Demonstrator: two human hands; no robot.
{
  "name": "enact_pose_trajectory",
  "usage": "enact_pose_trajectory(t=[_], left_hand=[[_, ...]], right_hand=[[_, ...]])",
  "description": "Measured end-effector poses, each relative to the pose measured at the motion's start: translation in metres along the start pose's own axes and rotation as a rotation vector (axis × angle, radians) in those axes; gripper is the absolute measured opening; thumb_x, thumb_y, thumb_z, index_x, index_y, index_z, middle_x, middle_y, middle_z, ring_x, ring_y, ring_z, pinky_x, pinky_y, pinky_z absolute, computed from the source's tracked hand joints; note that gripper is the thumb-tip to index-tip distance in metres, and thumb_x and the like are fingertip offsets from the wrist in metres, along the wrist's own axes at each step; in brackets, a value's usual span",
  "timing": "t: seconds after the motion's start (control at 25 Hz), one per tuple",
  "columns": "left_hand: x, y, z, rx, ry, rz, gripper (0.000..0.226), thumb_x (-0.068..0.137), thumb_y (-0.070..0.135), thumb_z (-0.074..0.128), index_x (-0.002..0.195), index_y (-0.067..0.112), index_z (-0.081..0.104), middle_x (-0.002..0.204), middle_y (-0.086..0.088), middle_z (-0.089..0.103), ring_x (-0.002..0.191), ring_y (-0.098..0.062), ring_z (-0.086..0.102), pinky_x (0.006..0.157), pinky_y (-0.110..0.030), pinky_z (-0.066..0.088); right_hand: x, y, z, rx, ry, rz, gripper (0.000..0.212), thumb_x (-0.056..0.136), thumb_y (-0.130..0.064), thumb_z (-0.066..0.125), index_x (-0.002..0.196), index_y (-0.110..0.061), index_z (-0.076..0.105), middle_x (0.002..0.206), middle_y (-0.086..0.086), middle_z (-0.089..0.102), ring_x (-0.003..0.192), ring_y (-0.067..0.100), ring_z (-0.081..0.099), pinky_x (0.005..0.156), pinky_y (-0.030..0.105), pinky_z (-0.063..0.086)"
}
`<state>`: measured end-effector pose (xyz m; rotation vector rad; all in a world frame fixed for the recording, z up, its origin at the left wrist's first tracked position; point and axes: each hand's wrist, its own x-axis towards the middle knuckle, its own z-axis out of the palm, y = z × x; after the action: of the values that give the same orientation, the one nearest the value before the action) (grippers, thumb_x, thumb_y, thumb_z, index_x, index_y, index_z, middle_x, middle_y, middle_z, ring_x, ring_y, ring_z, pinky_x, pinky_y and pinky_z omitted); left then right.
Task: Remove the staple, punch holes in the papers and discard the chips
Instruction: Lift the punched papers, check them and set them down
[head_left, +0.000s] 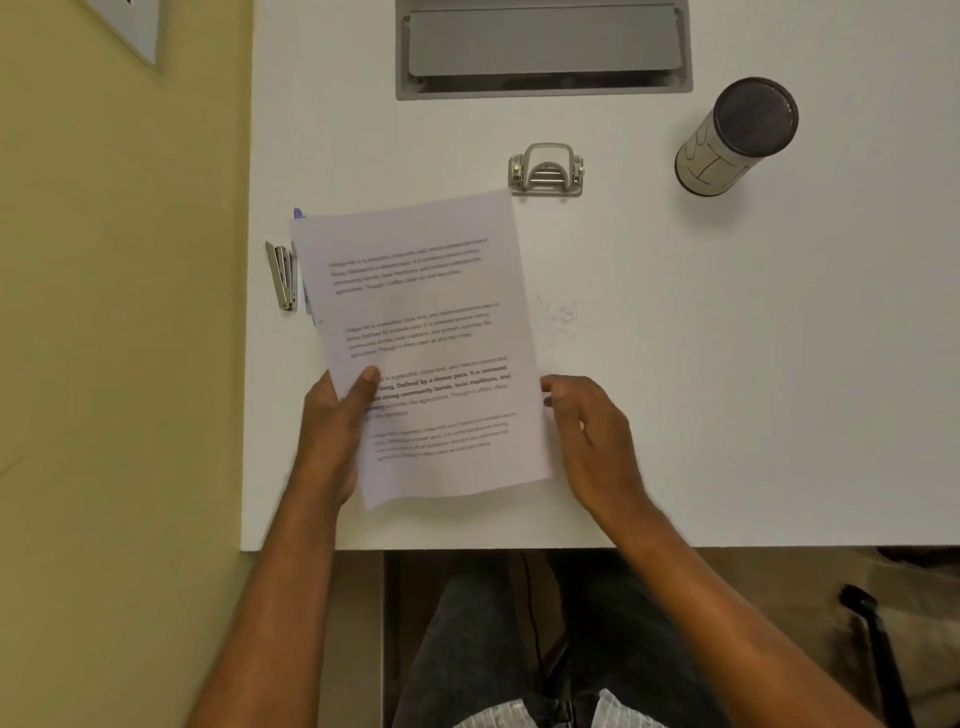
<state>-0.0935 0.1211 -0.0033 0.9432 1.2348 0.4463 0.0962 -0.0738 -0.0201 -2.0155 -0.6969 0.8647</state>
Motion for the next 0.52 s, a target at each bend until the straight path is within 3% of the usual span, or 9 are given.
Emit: enact_pose_trajectory(t=[0.08,0.2,0.24,0.32,0.4,0.52], left_hand=[[0.007,0.001,-0.012,-0.026,0.027,0.002,0.024,0.102,0.021,0.063,0.123,0.029,0.069,0.12,-0.001,0.078,0.106,-0.023,0.076,0.082,-0.036,0.064],[0.016,0.002,-0.018,-0.016,0.034,0.008,0.022,0.102,0.02,0.063,0.118,0.033,0.072,0.12,0.0,0.078,0.105,-0.022,0.076,0.077,-0.032,0.064],[0.019,0.001,-0.019,-0.001,0.032,0.008,0.022,0.102,0.02,0.063,0.117,0.033,0.073,0.119,0.0,0.078,0.105,-0.022,0.076,0.076,-0.031,0.064],[0.024,-0.001,-0.019,0.017,0.028,0.004,0.022,0.102,0.021,0.062,0.119,0.032,0.072,0.118,0.0,0.078,0.105,-0.022,0.076,0.076,-0.032,0.064],[0.027,-0.002,-0.019,0.02,0.025,0.001,0.022,0.103,0.021,0.062,0.119,0.032,0.071,0.117,0.0,0.079,0.104,-0.022,0.077,0.075,-0.032,0.064],[0.031,-0.004,-0.018,0.029,0.011,-0.009,0.023,0.102,0.022,0.063,0.123,0.03,0.07,0.12,-0.002,0.078,0.105,-0.024,0.076,0.081,-0.038,0.065]], right_hand=[[-0.008,0.019,0.006,-0.318,0.014,-0.205,0.059,0.113,-0.051,0.025,0.151,-0.017,0.053,0.157,-0.002,0.053,0.148,0.01,0.044,0.125,0.027,0.034],[-0.012,0.052,0.02,-0.774,-0.244,-0.524,0.068,0.114,-0.047,0.027,0.169,-0.008,0.015,0.178,0.009,0.01,0.166,0.025,0.005,0.135,0.04,0.007],[-0.01,0.062,0.025,-0.832,-0.321,-0.574,0.071,0.114,-0.048,0.031,0.17,-0.009,0.008,0.179,0.01,0.004,0.166,0.025,0.0,0.135,0.041,0.006],[0.002,0.077,0.032,-0.898,-0.371,-0.636,0.074,0.113,-0.047,0.04,0.169,-0.009,0.01,0.178,0.011,0.007,0.166,0.026,0.001,0.134,0.045,0.014],[0.022,0.082,0.033,-0.946,-0.314,-0.681,0.071,0.112,-0.039,0.047,0.168,-0.007,0.018,0.177,0.014,0.013,0.165,0.03,0.007,0.133,0.049,0.021],[0.058,0.074,0.034,-0.963,-0.223,-0.704,0.069,0.11,-0.033,0.048,0.167,-0.004,0.021,0.176,0.017,0.016,0.165,0.034,0.008,0.133,0.051,0.019]])
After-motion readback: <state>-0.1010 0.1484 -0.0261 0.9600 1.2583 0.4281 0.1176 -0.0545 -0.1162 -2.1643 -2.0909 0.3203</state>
